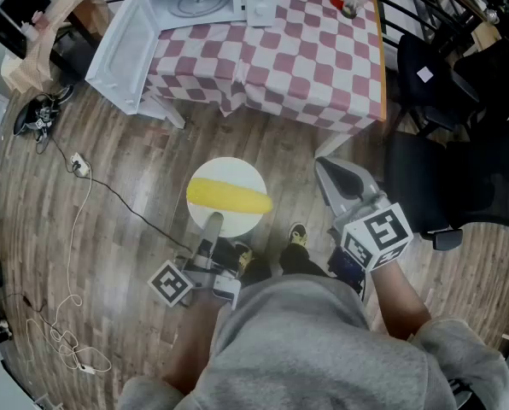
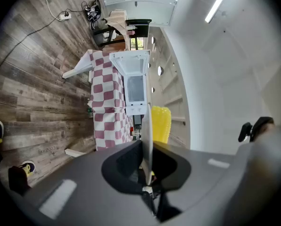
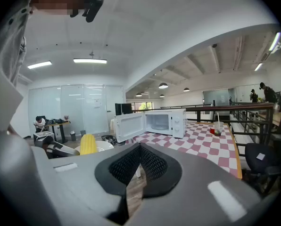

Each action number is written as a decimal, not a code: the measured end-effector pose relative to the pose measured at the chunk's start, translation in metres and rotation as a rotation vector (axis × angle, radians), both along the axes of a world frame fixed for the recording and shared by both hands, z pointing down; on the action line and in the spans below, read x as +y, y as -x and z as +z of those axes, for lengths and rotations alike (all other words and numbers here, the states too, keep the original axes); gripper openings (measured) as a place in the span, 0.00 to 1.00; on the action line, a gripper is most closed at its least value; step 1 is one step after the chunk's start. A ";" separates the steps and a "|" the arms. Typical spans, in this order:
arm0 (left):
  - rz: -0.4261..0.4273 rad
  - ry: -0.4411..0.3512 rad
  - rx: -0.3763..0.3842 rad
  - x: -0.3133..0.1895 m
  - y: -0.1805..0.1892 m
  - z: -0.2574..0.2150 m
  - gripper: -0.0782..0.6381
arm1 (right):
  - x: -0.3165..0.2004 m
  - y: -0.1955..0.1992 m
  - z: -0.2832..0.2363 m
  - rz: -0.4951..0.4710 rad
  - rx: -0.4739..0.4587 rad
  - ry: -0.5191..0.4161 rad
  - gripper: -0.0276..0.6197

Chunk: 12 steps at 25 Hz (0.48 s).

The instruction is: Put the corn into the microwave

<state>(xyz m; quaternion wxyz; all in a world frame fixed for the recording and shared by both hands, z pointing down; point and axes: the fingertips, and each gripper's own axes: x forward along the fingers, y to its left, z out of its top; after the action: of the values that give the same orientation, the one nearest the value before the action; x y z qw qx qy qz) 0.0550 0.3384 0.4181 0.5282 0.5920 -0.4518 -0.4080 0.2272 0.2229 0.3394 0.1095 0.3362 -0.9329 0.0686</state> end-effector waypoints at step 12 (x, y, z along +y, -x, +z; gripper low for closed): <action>0.014 0.000 -0.014 0.030 0.054 0.005 0.15 | 0.044 0.064 0.011 -0.029 -0.012 0.020 0.04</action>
<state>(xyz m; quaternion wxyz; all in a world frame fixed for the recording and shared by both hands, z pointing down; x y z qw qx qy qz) 0.0010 0.3683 0.4229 0.5279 0.5980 -0.4514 -0.3999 0.1628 0.2665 0.3504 0.1082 0.3211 -0.9376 0.0783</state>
